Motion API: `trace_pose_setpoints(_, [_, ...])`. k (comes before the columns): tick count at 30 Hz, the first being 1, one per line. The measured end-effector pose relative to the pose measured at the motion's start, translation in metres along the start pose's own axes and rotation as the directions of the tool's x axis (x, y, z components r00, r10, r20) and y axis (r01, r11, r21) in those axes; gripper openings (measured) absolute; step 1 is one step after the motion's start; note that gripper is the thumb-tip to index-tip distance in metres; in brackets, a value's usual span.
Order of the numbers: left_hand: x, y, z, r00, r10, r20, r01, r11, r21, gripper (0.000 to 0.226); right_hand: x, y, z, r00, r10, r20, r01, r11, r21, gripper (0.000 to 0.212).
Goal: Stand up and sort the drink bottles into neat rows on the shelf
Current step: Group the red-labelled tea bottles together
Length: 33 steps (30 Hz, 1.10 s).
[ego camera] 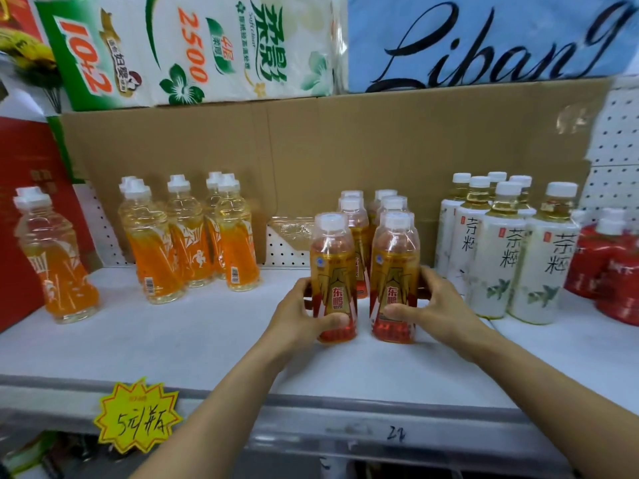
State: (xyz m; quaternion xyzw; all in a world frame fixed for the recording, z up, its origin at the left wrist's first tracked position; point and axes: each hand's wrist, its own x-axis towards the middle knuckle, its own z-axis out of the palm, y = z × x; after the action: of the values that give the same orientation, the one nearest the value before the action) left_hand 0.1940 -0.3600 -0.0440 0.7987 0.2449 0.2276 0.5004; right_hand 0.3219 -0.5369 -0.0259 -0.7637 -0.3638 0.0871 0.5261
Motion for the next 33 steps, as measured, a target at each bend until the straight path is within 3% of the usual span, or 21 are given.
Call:
trace_pose_setpoints(10, [0.011, 0.013, 0.034, 0.999, 0.041, -0.003, -0.041, 0.999, -0.021, 0.061, 0.017, 0.012, -0.003, 0.999, 0.021, -0.041, -0.019, 0.999, 0.029, 0.059])
trace_pose_setpoints(14, [0.007, 0.016, 0.036, 0.999, 0.052, -0.008, -0.052, 0.999, -0.002, 0.064, 0.014, 0.012, 0.000, 0.998, -0.014, -0.064, 0.015, 1.000, 0.004, 0.072])
trace_pose_setpoints(17, [-0.003, 0.017, 0.031, 0.995, 0.100, -0.011, -0.100, 0.993, 0.063, 0.066, 0.007, 0.009, 0.007, 0.956, -0.162, -0.245, 0.109, 0.970, -0.216, 0.088])
trace_pose_setpoints(20, [-0.018, 0.009, 0.011, 0.992, 0.122, 0.000, -0.120, 0.977, 0.175, 0.082, -0.001, -0.003, 0.016, 0.821, -0.437, -0.368, 0.316, 0.884, -0.345, 0.083])
trace_pose_setpoints(23, [-0.026, -0.003, -0.026, 0.990, 0.129, -0.050, -0.110, 0.953, 0.282, 0.087, -0.005, -0.027, 0.036, 0.739, -0.613, -0.279, 0.500, 0.777, -0.383, 0.075])
trace_pose_setpoints(25, [-0.025, -0.009, -0.054, 0.988, 0.125, -0.091, -0.095, 0.956, 0.279, 0.083, -0.002, -0.042, 0.055, 0.736, -0.655, -0.172, 0.570, 0.736, -0.366, 0.067])
trace_pose_setpoints(29, [-0.009, -0.032, -0.105, 0.987, 0.121, -0.103, -0.092, 0.963, 0.251, 0.077, 0.017, -0.067, 0.108, 0.815, -0.579, 0.034, 0.561, 0.771, -0.300, 0.051])
trace_pose_setpoints(33, [0.015, -0.057, -0.150, 0.993, 0.076, -0.085, -0.056, 0.973, 0.224, 0.075, 0.060, -0.088, 0.173, 0.905, -0.408, 0.121, 0.424, 0.849, -0.314, 0.060])
